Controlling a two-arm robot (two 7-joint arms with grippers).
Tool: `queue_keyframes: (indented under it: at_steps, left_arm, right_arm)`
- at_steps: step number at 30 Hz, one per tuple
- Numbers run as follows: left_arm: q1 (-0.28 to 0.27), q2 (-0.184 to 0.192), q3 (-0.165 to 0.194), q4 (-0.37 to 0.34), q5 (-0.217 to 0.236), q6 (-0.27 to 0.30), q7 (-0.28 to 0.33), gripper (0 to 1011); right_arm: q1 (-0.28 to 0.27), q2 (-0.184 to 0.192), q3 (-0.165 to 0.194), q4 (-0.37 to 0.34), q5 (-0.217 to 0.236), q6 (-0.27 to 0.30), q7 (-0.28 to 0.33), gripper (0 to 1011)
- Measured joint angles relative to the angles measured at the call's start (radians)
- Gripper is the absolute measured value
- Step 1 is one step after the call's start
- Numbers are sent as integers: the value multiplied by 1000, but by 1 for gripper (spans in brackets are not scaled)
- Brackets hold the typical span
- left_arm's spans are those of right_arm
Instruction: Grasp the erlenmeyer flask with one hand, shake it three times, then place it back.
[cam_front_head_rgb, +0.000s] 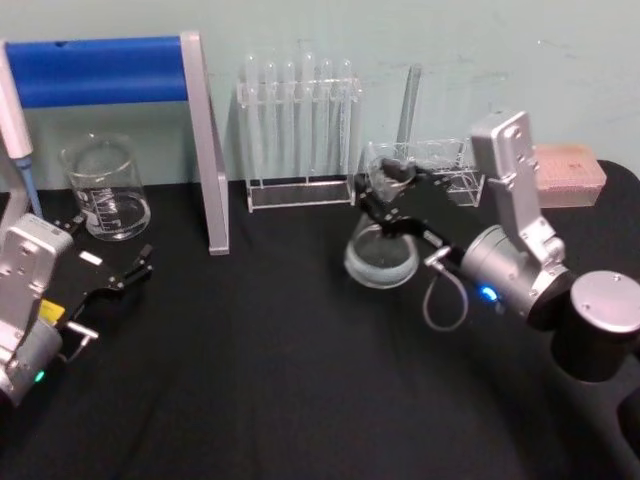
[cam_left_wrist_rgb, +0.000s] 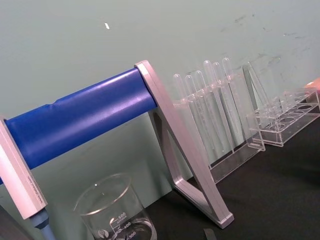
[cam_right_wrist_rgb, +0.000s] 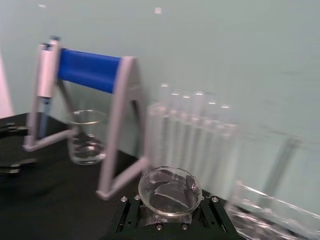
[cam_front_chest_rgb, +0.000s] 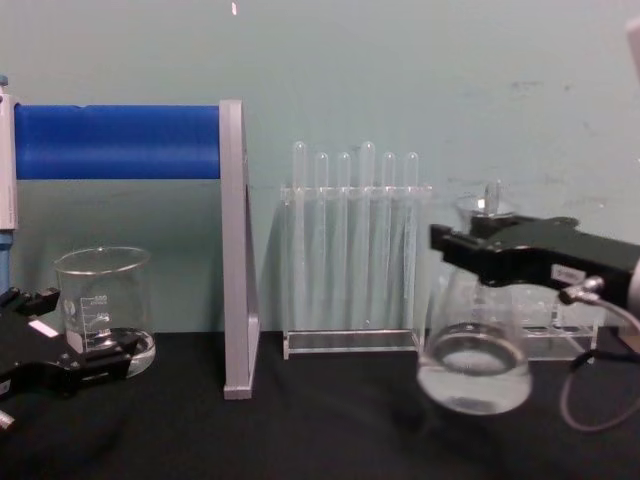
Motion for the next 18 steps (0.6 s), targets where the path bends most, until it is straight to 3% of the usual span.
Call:
queue_keyframes:
  at_steps: [8, 18]
  left_arm:
    - [0, 0, 0, 0, 0, 0, 0, 1001]
    - [0, 0, 0, 0, 0, 0, 0, 1001]
  right_arm:
    - [7, -5, 61, 35, -31, -4, -51, 449]
    - [8, -18, 90, 46, -53, -5, -59, 450]
